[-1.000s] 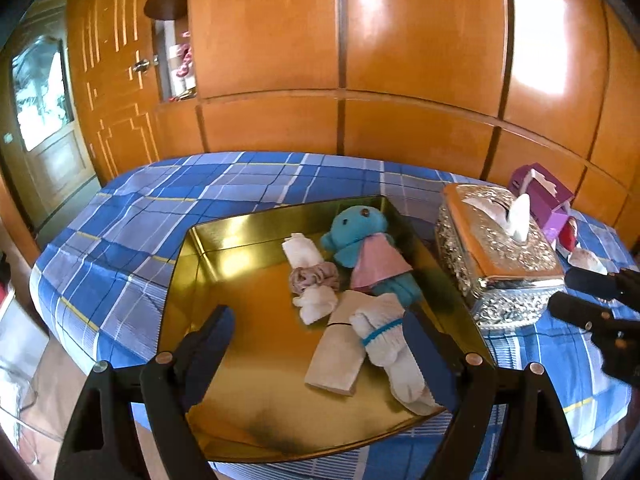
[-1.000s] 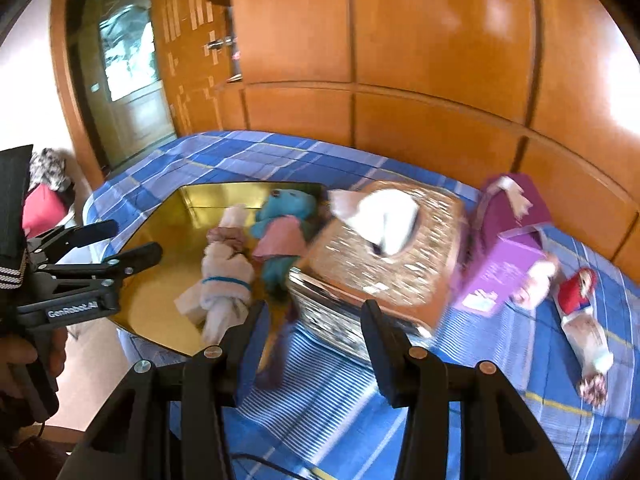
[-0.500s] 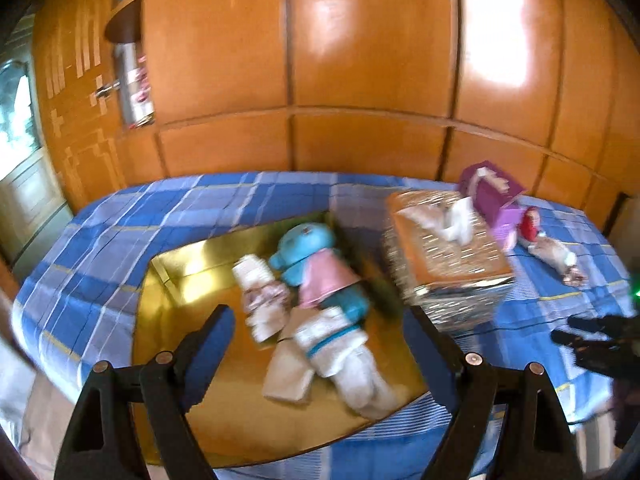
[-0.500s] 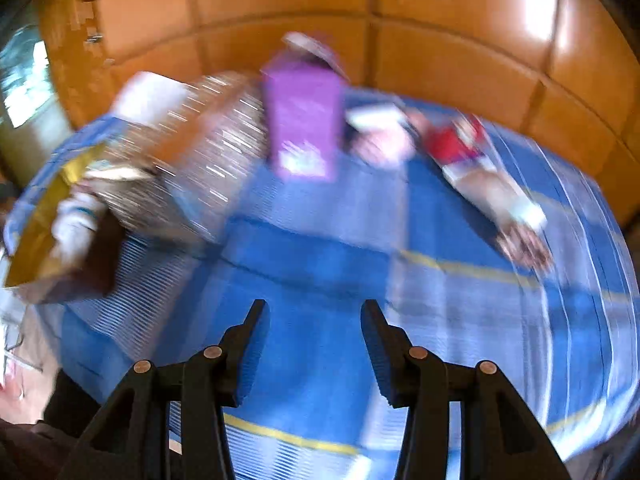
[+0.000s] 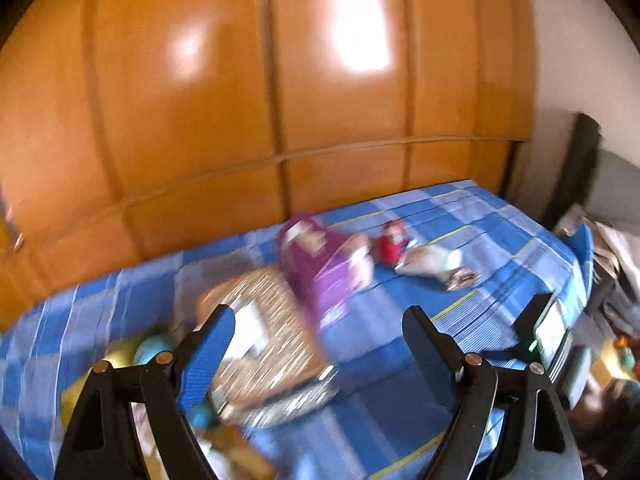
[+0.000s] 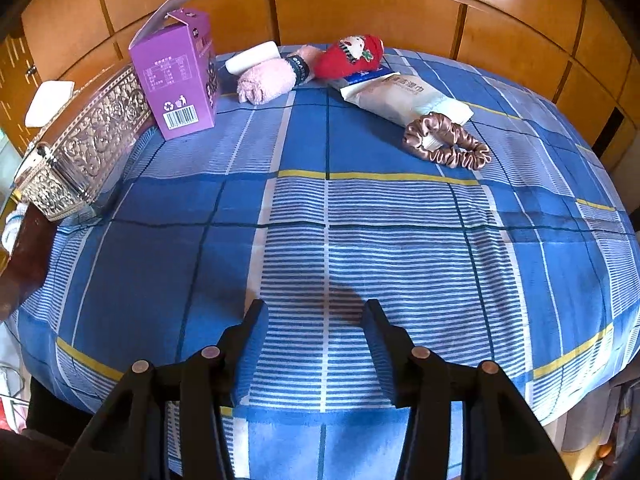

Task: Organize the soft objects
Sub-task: 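Move both tools back over the remaining items on the bed, then grasp the white sponge with the left tool and lift it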

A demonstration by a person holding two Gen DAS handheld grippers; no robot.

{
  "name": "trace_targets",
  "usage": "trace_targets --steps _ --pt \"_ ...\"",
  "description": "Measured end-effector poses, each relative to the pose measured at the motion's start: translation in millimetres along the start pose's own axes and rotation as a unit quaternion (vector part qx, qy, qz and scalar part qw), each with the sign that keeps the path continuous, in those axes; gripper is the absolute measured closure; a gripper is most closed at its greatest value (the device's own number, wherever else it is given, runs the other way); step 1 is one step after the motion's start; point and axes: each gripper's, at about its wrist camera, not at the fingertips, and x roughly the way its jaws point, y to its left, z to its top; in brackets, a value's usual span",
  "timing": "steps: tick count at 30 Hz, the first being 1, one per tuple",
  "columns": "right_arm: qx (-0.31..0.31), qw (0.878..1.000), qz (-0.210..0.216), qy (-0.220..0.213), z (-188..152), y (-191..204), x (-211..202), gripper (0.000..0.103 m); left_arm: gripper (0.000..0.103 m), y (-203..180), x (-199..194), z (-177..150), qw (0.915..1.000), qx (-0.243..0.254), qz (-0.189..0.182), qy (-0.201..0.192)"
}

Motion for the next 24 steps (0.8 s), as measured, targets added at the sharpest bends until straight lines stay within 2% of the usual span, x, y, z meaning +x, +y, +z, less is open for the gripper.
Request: trace_targets --steps 2,5,7,8,10,11,14,15,18,24 --pt "0.001 1.0 0.008 -0.002 0 1 0 0.047 0.017 -24 16 22 0.9995 0.03 -0.013 0.0" --pt "0.004 1.0 0.014 -0.004 2 9 2 0.043 0.023 -58 52 53 0.9976 0.062 -0.028 0.015" --pt "0.006 1.0 0.017 -0.005 2 8 2 0.042 0.037 -78 83 74 0.9958 0.075 -0.037 0.039" --pt "0.008 1.0 0.019 -0.006 3 8 3 0.042 0.041 -87 103 85 0.9941 0.083 -0.036 0.06" --pt "0.013 1.0 0.024 -0.007 3 6 2 0.042 0.063 -97 141 101 0.9903 0.087 -0.038 0.102" --pt "0.016 0.999 0.028 -0.007 3 5 2 0.042 0.066 -98 162 107 0.9883 0.079 -0.034 0.126" --pt "0.027 0.999 0.04 -0.007 4 1 2 0.042 0.068 -95 219 117 0.9774 0.054 -0.026 0.203" --pt "0.03 0.999 0.044 -0.007 4 0 2 0.042 0.068 -92 240 119 0.9712 0.047 -0.016 0.233" --pt "0.039 0.998 0.054 -0.006 5 -4 3 0.042 0.068 -87 274 114 0.9573 0.042 0.002 0.286" --pt "0.051 0.996 0.07 -0.005 7 -9 4 0.042 0.062 -93 320 95 0.935 0.068 0.051 0.344"
